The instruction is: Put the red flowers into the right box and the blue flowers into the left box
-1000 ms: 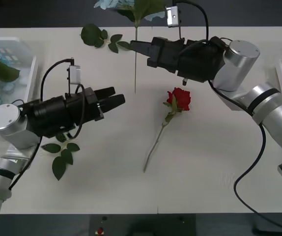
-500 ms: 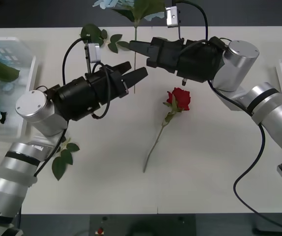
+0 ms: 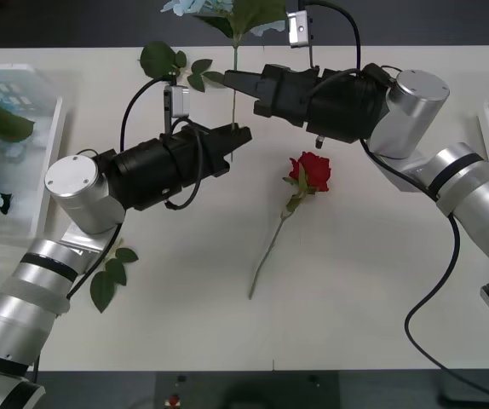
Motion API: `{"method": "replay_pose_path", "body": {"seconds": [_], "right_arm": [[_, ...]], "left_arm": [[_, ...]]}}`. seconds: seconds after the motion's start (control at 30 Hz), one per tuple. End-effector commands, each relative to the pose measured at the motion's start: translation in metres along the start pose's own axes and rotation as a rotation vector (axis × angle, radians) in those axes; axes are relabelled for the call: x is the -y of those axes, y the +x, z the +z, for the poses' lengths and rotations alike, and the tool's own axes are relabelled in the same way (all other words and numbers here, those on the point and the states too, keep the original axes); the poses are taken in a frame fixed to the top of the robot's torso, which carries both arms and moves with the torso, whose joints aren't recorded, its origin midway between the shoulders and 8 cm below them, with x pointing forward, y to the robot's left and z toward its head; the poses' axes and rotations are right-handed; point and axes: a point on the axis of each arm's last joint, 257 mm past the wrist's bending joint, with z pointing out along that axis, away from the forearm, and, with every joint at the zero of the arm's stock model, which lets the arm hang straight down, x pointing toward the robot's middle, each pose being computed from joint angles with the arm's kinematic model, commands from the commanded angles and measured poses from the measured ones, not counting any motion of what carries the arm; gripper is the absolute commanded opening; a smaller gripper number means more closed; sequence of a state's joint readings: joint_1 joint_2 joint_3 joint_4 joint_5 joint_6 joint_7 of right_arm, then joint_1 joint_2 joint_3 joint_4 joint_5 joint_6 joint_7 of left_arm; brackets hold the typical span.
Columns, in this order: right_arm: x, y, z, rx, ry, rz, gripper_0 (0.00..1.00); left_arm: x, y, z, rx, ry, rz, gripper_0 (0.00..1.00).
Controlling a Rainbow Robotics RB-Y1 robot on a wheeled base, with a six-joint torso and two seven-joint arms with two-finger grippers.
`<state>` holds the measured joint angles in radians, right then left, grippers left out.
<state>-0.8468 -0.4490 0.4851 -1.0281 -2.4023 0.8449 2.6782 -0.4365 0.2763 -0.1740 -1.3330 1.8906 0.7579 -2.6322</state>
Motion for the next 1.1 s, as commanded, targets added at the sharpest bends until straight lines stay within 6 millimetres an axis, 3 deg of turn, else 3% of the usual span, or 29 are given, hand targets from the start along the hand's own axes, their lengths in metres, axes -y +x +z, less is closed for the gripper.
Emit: {"method": "replay_pose_path", "body": {"seconds": [0.03,0.47,0.6,0.73,0.87,1.1], "right_arm": [[-0.017,-0.021,0.008,0.017,-0.035,-0.063,0.00],[-0.015,-0.020,0.007,0.010,-0.028,-0.074,0.00],[-0.006,-0.014,0.001,-0.026,0.002,-0.113,0.48],[-0.001,-0.018,-0.003,-0.026,0.017,-0.122,0.72],[0.001,-0.020,-0.006,-0.027,0.021,-0.125,0.80],[0.005,-0.024,-0.023,-0.071,0.028,-0.171,0.85]], "left_arm": [[0.005,-0.018,0.004,0.017,0.012,0.016,0.00],[0.004,-0.019,0.003,0.021,0.011,-0.001,0.00],[0.004,-0.020,0.002,0.024,0.011,-0.006,0.00],[0.002,-0.022,-0.001,0.025,0.010,-0.013,0.00],[-0.009,-0.030,-0.015,0.020,-0.001,-0.003,0.00],[-0.030,-0.053,-0.084,-0.095,0.022,-0.031,0.00]]}}
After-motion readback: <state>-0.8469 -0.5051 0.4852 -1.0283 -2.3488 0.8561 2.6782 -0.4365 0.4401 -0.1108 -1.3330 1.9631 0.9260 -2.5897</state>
